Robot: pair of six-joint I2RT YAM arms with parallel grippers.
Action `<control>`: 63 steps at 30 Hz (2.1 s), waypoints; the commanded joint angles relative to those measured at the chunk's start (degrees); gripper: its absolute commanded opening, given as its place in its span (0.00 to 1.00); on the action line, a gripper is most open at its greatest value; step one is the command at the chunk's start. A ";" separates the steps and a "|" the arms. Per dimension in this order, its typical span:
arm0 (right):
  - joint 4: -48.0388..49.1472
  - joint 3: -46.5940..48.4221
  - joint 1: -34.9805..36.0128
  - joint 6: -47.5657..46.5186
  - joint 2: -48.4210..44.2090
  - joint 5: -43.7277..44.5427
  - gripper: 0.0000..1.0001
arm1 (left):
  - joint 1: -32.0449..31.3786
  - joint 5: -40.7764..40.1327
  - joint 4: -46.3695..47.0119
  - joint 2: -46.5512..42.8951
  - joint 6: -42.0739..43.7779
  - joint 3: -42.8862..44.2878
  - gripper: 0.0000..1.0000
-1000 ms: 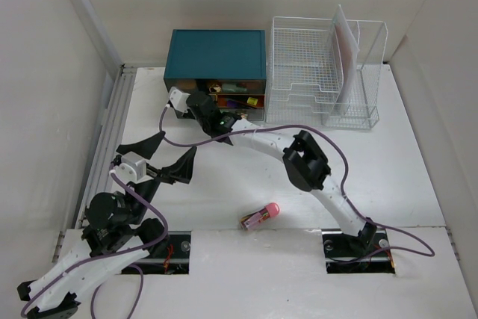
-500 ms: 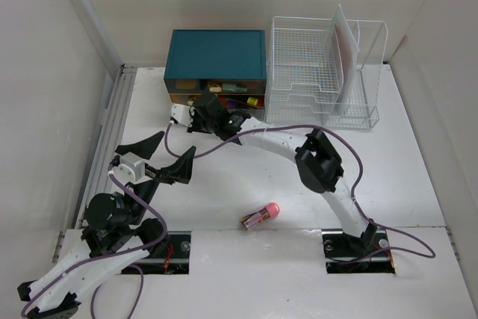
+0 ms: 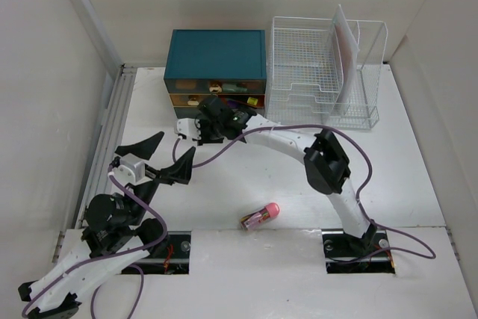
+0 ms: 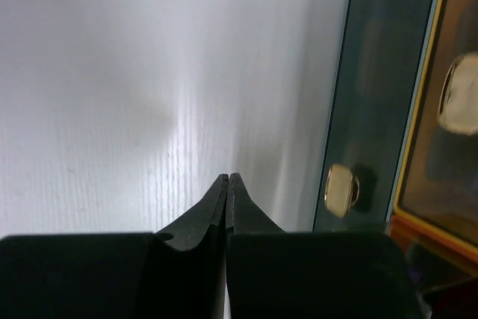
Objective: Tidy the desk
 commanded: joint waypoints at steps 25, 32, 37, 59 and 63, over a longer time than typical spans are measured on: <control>16.32 -7.74 -7.24 6.37 -3.27 30.87 0.00 | 0.02 -0.20 3.60 -0.61 0.71 -0.34 0.99; 22.04 -8.89 -7.24 4.70 -3.27 36.15 0.00 | 0.02 -0.20 3.60 -0.61 0.71 -0.34 0.99; 23.97 -9.42 -7.24 4.70 -3.27 37.30 0.00 | 0.02 -0.20 3.60 -0.61 0.71 -0.34 0.99; 19.84 -26.29 -7.23 10.85 -38.92 24.38 0.92 | 0.02 -15.67 7.90 13.44 -3.42 -2.54 0.46; 21.08 -28.48 -12.48 16.56 -46.76 15.82 1.00 | 0.02 -15.67 12.98 21.17 -4.91 -2.54 0.14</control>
